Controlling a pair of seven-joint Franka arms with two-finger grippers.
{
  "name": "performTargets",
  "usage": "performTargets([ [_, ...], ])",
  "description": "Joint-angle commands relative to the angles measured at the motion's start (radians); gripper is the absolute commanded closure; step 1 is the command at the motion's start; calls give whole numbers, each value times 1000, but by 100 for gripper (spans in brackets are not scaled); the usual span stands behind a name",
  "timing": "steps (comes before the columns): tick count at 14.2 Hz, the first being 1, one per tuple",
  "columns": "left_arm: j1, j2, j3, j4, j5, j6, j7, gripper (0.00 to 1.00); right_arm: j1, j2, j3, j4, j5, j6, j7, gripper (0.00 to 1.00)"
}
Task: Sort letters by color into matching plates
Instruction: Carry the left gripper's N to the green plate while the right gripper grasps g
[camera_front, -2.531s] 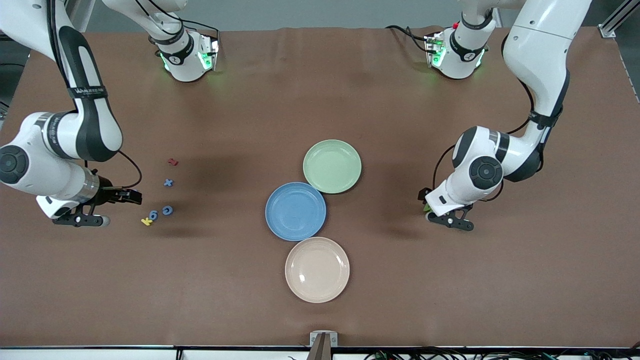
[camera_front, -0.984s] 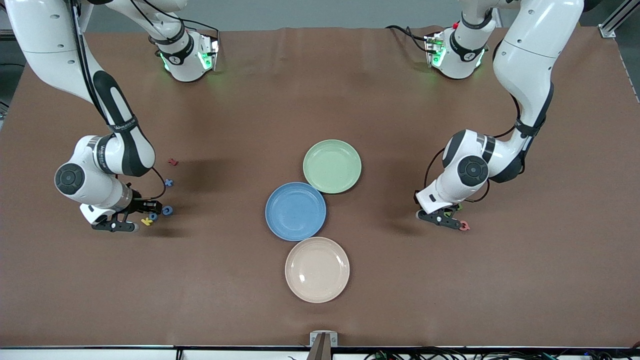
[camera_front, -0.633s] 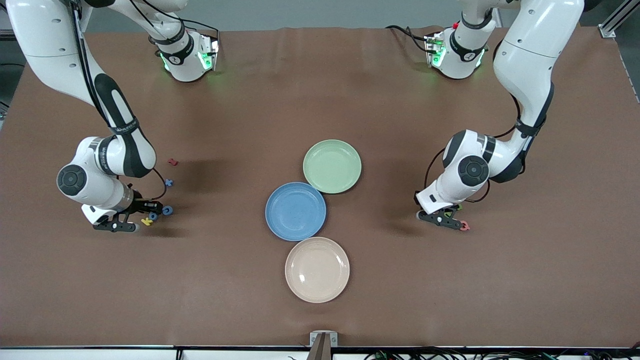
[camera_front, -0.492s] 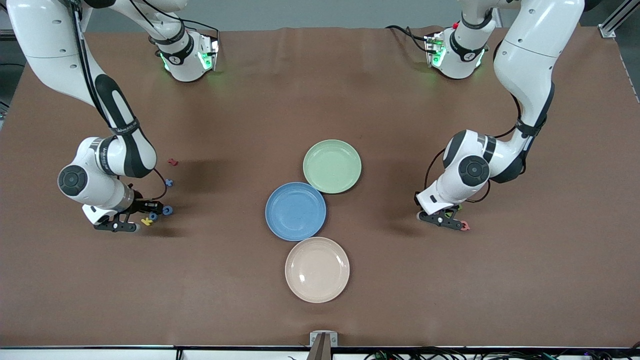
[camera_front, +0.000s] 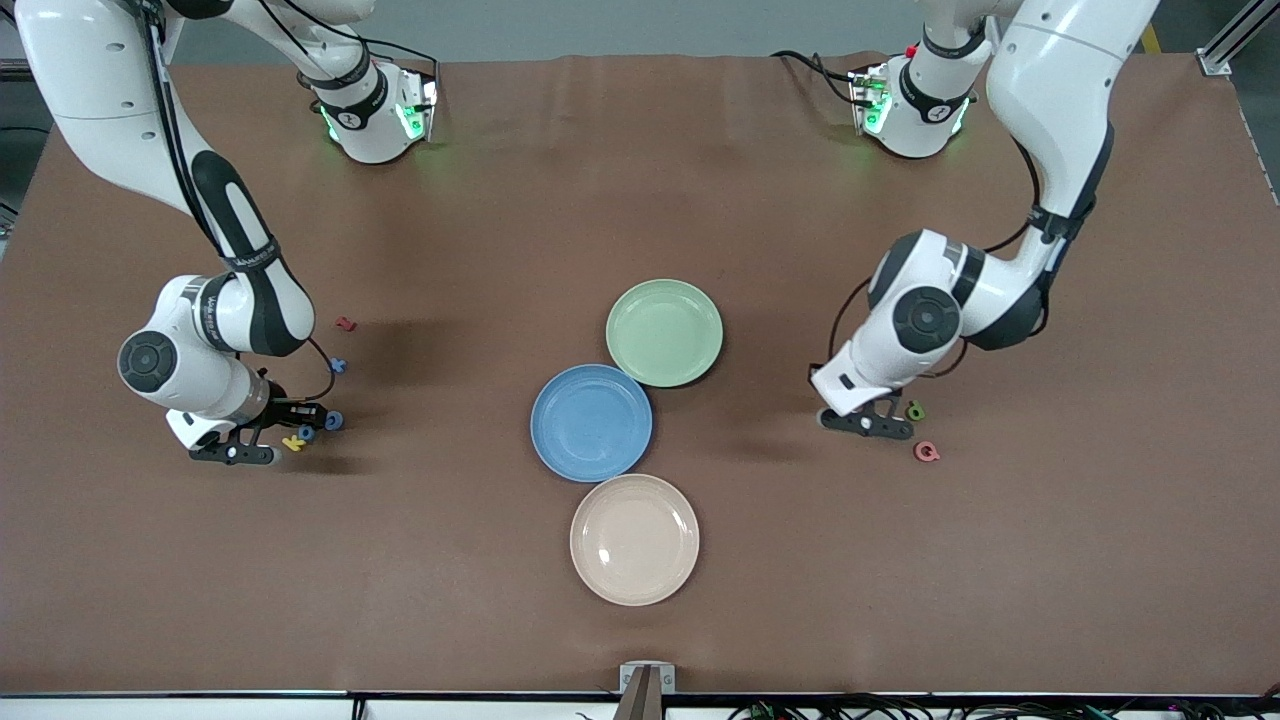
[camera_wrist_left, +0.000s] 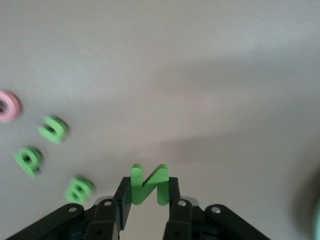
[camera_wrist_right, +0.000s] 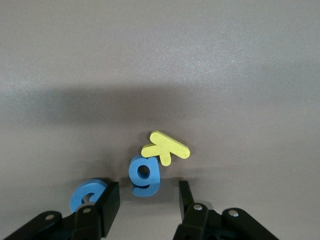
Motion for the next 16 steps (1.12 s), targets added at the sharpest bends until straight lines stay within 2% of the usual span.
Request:
performTargets([
  [1,-8,-13,-79,35,9,-96,-131,78,-5,10,5,5,5,10,3,44],
  [3,-44,-7,-112,41,9,-96,-217,78,-7,10,5,7,5,11,1,44],
  [10,-245,103,-110,131,14,-87,-455,78,-8,12,5,12,3,10,-2,46],
  [16,-351,220,-101,239,58,-81,-588,78,-8,21,5,16,3,13,0,49],
])
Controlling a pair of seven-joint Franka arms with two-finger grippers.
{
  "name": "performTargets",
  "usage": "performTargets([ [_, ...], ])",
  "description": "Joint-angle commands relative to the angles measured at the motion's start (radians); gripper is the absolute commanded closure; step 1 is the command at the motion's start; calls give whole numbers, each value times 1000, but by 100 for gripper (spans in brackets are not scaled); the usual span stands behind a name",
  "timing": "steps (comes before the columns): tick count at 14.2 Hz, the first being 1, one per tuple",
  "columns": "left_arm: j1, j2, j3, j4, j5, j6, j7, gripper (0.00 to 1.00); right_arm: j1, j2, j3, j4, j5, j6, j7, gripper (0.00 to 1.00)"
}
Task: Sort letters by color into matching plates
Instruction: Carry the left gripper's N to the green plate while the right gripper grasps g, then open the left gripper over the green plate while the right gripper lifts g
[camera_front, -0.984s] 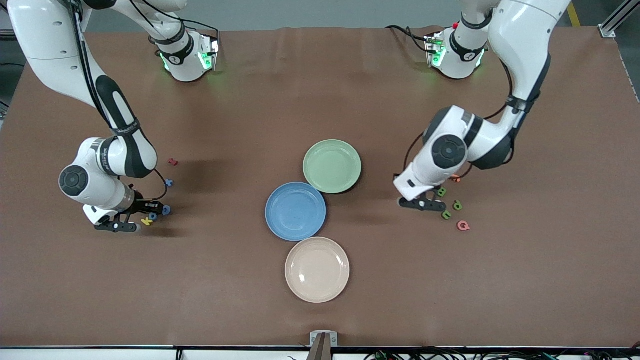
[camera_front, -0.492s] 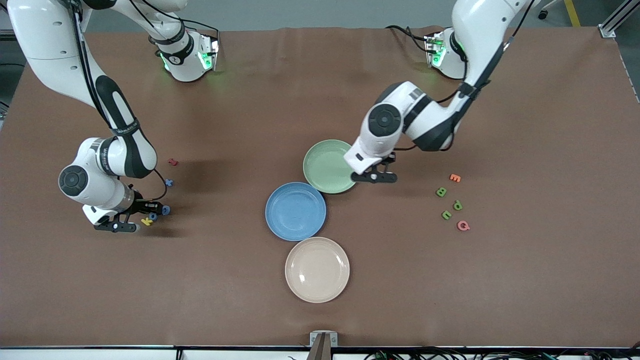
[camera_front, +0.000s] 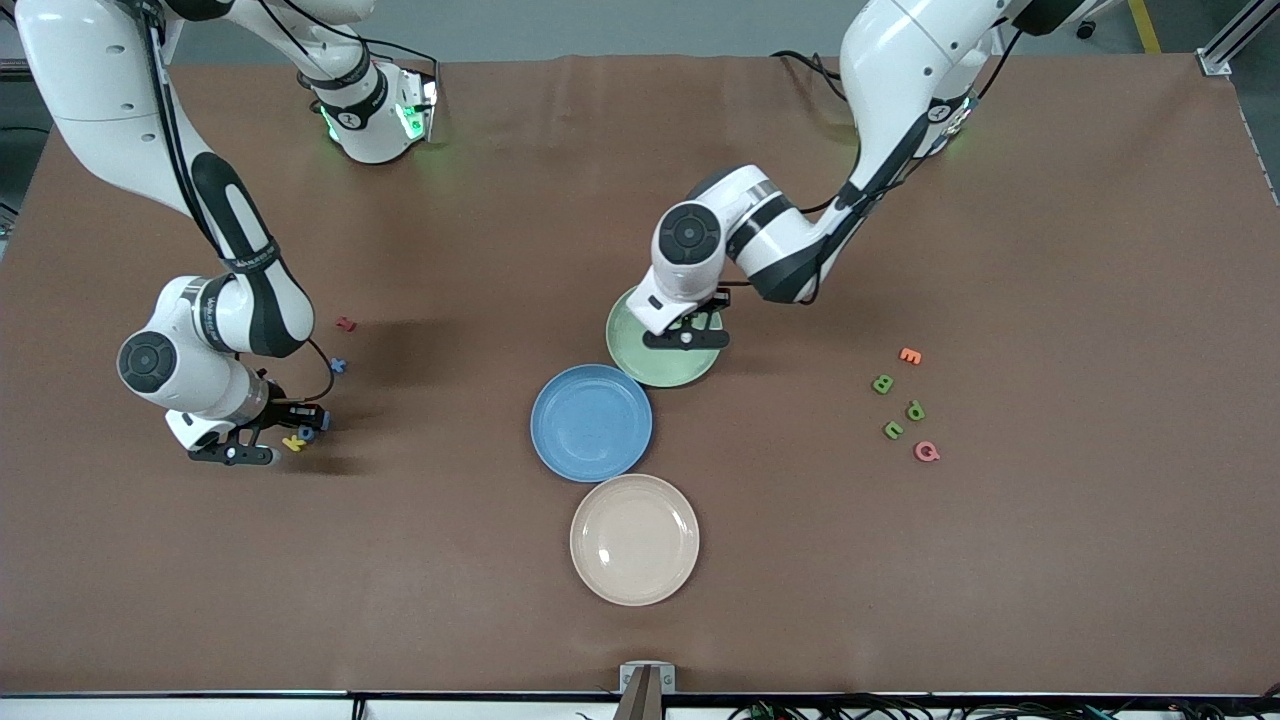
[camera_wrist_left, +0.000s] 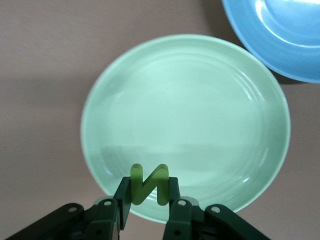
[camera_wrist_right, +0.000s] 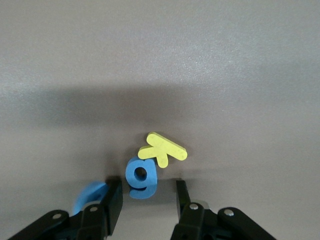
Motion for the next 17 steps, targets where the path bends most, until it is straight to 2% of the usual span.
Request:
performTargets([
  [1,-47,60,6,65,48,-8,-59,77,-8,14,7,15,5,8,0,51],
  [5,-82,80,8,64,53,44,-87,77,-8,14,7,18,5,5,0,56],
  [8,-87,101,8,65,80,77,-92,75,-4,14,7,19,5,3,1,56],
  [9,-87,103,8,64,87,78,-92,71,-4,14,7,19,5,3,1,56],
  [10,-87,103,8,62,88,78,-90,56,-6,16,7,24,5,6,1,56],
  [11,-87,103,8,62,87,78,-90,49,-6,19,7,28,5,5,1,56],
  [12,-87,98,6,61,87,78,-90,31,-4,19,6,28,5,3,1,56],
  [13,-85,94,6,61,87,77,-90,21,-4,19,7,28,4,3,1,56],
  [15,-67,75,5,50,87,69,-85,13,-4,19,7,28,5,3,1,57],
  [17,-15,32,5,12,88,68,-69,13,-4,19,7,28,4,3,0,60],
])
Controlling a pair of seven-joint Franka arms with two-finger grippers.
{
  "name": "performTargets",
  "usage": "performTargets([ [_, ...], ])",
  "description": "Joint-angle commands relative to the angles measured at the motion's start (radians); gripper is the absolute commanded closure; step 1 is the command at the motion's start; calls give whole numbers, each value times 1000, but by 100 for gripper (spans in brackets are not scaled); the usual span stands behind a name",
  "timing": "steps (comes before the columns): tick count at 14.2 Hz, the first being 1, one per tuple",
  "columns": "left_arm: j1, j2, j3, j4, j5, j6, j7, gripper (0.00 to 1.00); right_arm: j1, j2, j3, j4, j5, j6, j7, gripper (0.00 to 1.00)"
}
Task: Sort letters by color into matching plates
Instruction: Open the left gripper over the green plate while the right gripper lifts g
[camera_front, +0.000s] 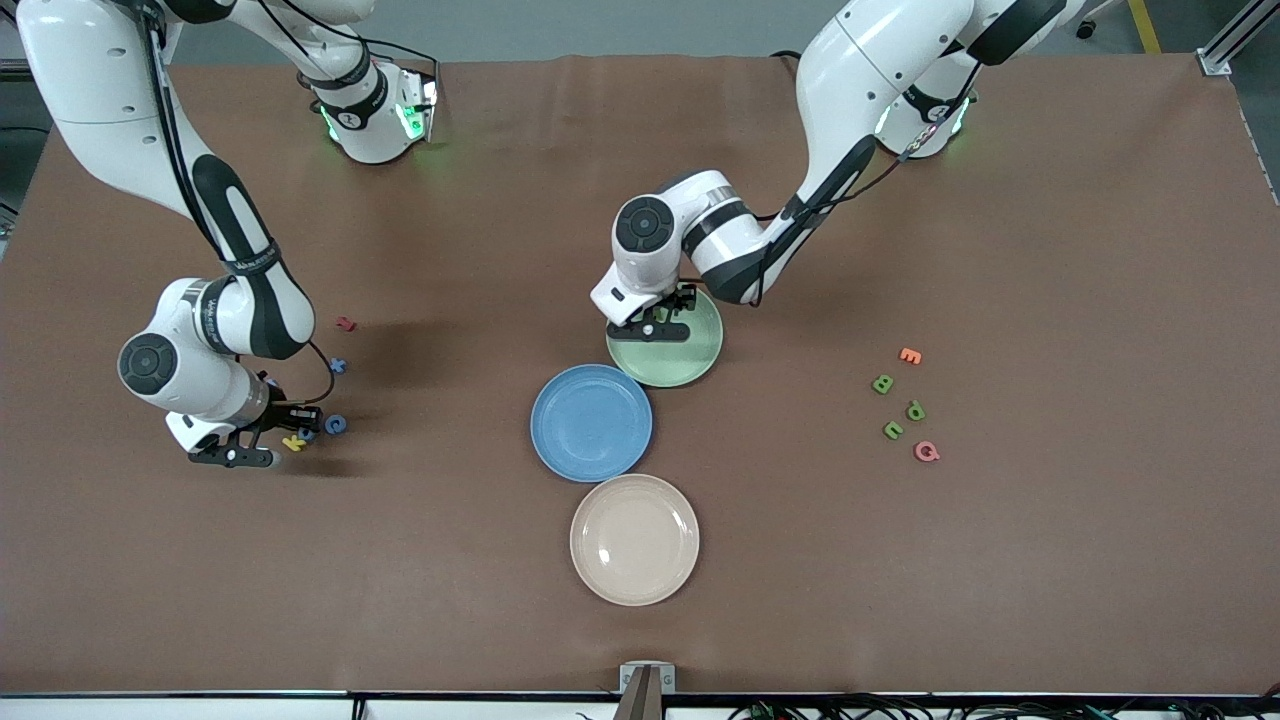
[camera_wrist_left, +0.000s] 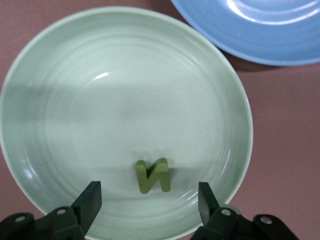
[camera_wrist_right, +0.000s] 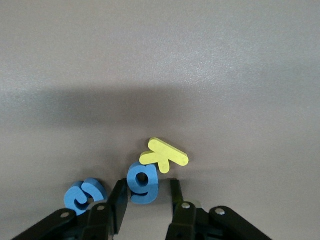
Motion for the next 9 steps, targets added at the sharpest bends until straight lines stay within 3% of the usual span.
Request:
performTargets([
  [1,72,-75,-3,-56,19,-6,8,13,-6,15,6,18,5,0,1,61],
  [9,299,-209,-6,-222,45,23,207,13,-6,15,6,18,5,0,-2,92],
])
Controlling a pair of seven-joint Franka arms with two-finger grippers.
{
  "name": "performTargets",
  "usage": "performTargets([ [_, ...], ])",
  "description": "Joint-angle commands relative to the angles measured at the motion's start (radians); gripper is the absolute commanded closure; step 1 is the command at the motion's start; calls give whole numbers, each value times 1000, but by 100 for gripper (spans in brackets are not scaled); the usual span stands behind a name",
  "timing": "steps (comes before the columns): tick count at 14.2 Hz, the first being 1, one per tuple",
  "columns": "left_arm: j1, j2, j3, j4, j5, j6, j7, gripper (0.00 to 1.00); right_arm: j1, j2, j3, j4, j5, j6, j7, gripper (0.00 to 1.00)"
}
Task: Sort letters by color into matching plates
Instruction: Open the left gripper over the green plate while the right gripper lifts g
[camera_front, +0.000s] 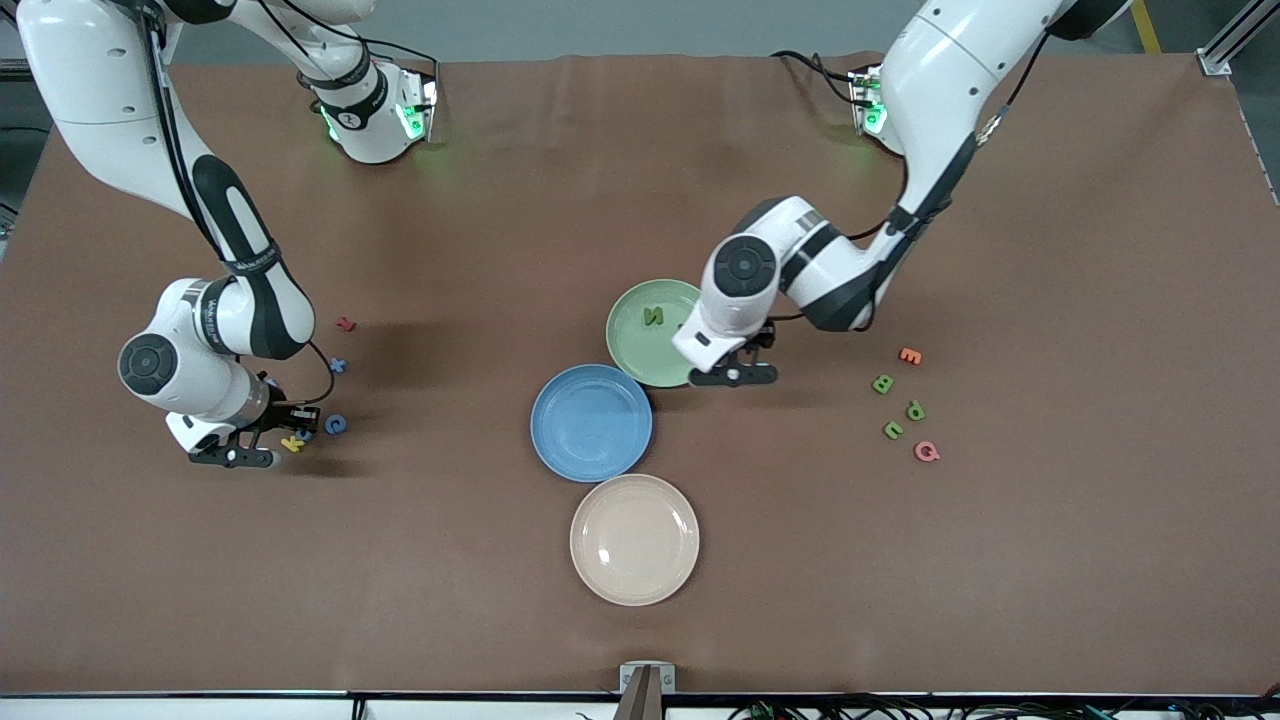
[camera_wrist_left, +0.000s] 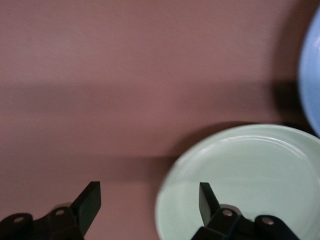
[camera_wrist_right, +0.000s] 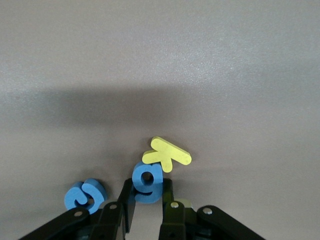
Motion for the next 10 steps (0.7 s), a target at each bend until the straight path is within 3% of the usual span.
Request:
performTargets([
  [1,83,-83,-6,-115,38,51,53,13,-5,14,6,17,3,-5,-2,95],
  [4,176,-104,-7,-190,103,128,87,13,0,8,6,30,5,-18,0,97],
  [10,307,-98,-7,-238,181,177,187,12,27,-21,12,181,5,-343,79,98],
])
